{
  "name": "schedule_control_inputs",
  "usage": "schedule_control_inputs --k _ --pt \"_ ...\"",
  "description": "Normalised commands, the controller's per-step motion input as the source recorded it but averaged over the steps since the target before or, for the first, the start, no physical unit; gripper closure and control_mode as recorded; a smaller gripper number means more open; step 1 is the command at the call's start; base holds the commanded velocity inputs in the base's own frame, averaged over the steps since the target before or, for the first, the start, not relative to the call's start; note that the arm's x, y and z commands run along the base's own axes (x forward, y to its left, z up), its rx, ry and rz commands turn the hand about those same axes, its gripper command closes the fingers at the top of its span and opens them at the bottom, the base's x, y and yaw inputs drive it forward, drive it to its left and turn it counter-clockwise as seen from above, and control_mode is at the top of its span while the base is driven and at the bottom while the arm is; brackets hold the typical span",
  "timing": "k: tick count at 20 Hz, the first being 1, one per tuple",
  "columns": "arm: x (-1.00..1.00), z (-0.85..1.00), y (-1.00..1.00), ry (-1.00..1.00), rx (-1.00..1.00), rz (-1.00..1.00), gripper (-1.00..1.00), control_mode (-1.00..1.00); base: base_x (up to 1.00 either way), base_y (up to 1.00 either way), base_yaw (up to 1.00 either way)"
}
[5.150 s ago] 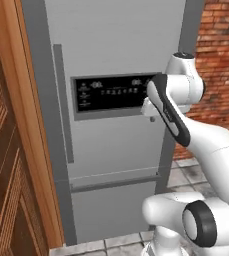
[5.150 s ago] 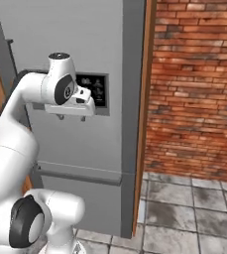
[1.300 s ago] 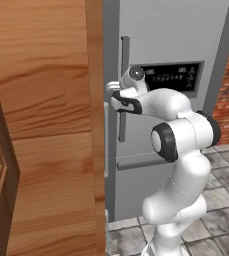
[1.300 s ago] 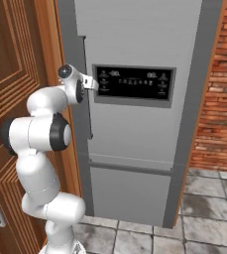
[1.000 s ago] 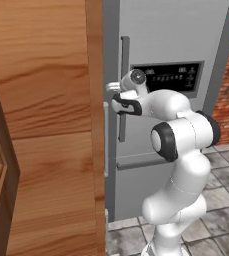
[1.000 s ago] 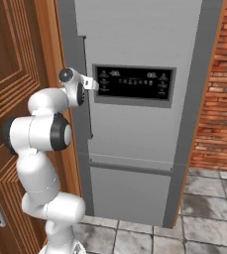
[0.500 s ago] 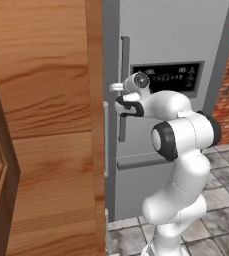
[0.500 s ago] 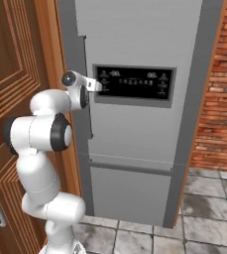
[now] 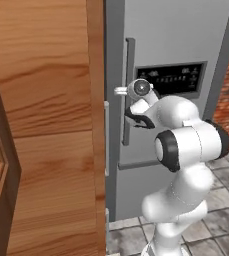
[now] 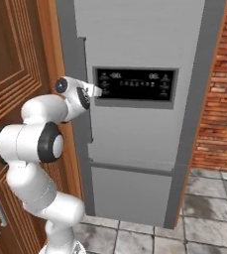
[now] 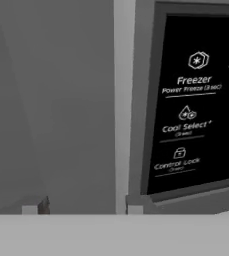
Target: Open the fridge, remove the banana, carrot, and fish, and place them on any counter.
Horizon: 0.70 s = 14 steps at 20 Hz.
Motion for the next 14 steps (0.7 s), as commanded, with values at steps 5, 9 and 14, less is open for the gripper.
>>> schedule_control_inputs --k 5,9,14 --pt "-1.00 0.28 -0.92 -0.14 0.09 -0.06 1.00 -1.00 0.00 0.00 0.00" --pt "-1.00 0.47 -1.00 -0.15 0.17 0.00 1.00 -1.00 0.00 0.00 0.00" --pt "-1.00 0.55 -1.00 -0.19 0.19 -0.02 1.00 -1.00 0.00 0.00 0.00"
